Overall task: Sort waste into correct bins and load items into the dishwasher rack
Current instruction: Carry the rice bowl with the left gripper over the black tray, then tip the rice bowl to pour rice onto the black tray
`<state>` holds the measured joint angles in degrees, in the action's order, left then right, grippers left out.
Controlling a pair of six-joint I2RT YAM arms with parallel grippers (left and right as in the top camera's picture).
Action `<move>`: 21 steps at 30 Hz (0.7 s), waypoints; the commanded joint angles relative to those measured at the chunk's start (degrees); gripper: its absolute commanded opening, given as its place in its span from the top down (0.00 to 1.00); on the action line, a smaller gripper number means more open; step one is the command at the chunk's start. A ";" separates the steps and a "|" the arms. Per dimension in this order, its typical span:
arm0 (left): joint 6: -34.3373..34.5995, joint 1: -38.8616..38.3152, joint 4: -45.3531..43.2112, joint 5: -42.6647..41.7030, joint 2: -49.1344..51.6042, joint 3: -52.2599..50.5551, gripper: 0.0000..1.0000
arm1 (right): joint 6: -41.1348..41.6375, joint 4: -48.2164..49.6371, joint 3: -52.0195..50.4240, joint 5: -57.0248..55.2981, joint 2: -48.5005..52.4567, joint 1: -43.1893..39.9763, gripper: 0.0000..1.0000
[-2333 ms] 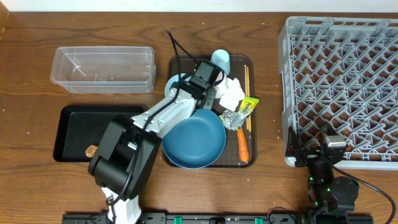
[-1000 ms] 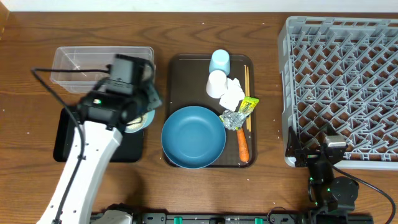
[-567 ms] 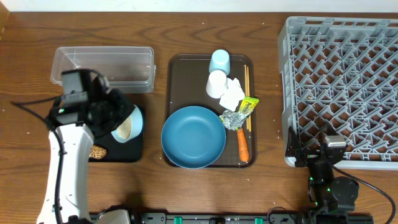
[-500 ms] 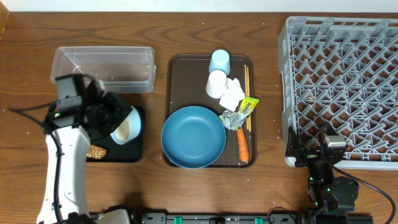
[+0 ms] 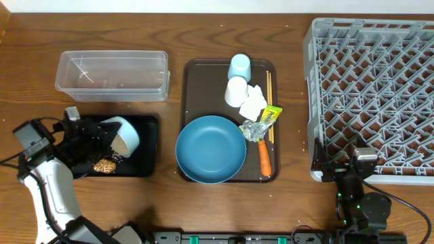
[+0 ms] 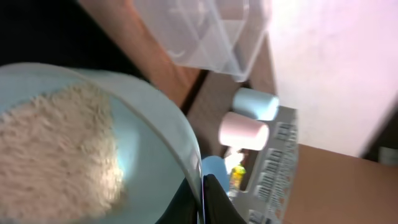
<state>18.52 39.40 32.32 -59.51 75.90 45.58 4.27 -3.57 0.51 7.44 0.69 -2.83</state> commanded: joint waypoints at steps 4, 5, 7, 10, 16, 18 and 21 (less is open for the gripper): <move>-4.70 3.93 -1.22 -11.87 3.87 -1.66 0.94 | -0.09 -0.07 -0.20 -0.33 -0.37 -1.05 0.01; -4.98 4.33 -2.01 -13.99 5.11 -1.88 0.94 | -0.09 -0.07 -0.20 -0.33 -0.37 -1.05 0.01; -5.05 4.74 -3.13 -17.40 7.13 -1.99 0.94 | -0.09 -0.07 -0.20 -0.33 -0.37 -1.05 0.01; -5.25 5.33 -4.42 -20.57 9.99 -1.99 0.94 | -0.09 -0.07 -0.20 -0.33 -0.37 -1.05 0.01; -7.17 6.64 -4.59 -27.80 13.46 -2.01 0.94 | -0.09 -0.07 -0.20 -0.33 -0.37 -1.05 0.01; -7.13 7.30 -4.55 -28.79 13.60 -2.01 0.94 | -0.09 -0.07 -0.20 -0.33 -0.37 -1.05 0.01; -7.10 8.57 -4.35 -28.57 13.60 -2.01 0.94 | -0.09 -0.07 -0.20 -0.33 -0.37 -1.05 0.01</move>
<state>13.04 46.63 27.88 -84.07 89.27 43.92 4.27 -3.57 0.51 7.44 0.69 -2.83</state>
